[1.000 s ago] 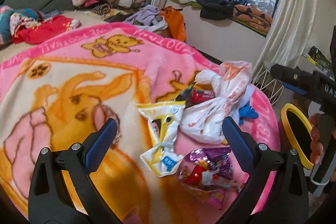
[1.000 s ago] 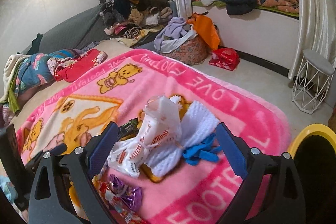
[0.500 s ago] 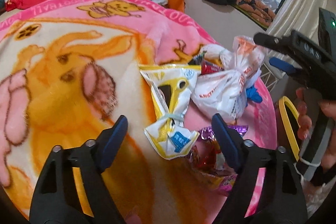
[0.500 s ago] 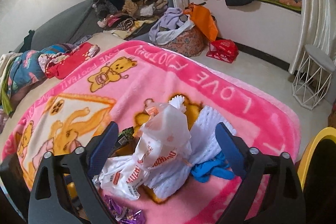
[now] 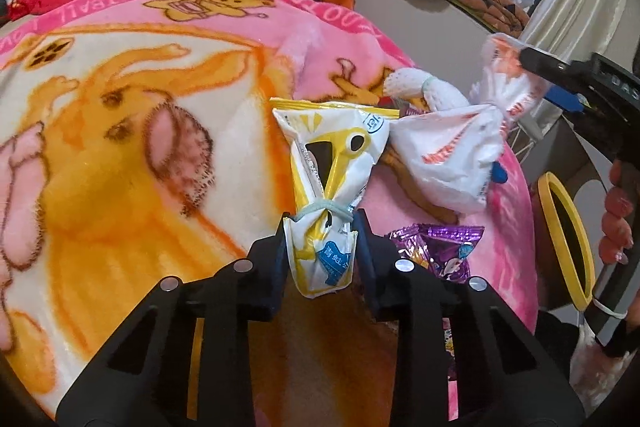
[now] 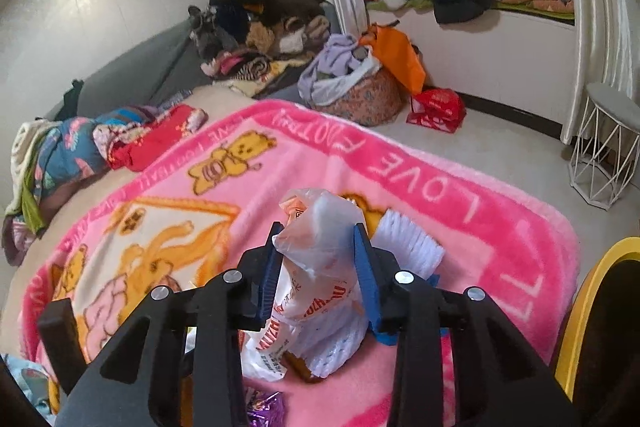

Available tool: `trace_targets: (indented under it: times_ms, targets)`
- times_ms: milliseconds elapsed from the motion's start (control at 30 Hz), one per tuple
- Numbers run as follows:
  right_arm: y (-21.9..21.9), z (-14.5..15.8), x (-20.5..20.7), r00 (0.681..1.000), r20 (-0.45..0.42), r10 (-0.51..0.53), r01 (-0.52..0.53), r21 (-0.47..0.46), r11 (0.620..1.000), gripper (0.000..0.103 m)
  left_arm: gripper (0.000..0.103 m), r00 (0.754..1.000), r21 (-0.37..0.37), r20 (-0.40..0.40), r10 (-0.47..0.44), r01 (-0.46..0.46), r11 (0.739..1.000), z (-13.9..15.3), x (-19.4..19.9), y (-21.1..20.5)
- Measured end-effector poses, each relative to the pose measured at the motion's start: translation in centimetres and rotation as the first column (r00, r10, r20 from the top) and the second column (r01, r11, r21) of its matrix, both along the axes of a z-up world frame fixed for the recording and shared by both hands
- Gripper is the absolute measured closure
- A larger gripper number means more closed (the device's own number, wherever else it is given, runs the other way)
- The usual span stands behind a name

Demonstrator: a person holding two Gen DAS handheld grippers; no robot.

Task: Collect trash
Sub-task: 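Carry the wrapper and white bag over the yellow bin and open both tools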

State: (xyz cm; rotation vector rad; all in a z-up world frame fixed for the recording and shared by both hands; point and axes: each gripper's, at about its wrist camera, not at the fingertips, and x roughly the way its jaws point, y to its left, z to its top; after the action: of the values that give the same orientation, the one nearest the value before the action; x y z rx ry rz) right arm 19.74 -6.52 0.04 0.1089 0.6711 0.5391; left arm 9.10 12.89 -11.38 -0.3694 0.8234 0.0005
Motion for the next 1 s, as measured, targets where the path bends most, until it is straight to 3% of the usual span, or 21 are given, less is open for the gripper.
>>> trace_targets:
  times_ms: [533,1000]
  targets:
    - [-4.4,2.0,-3.7,0.998,0.053,-0.038,0.035,0.044,0.998,0.073,0.081,0.988,-0.007,0.153,-0.001,0.002,1.0,5.4,-1.1,-0.1]
    - [-6.1,3.0,-5.6,0.994,0.083,-0.068,0.065,0.049,0.997,0.075,0.08,0.976,0.015,0.206,-0.066,0.064,0.998,7.7,-1.0,-2.7]
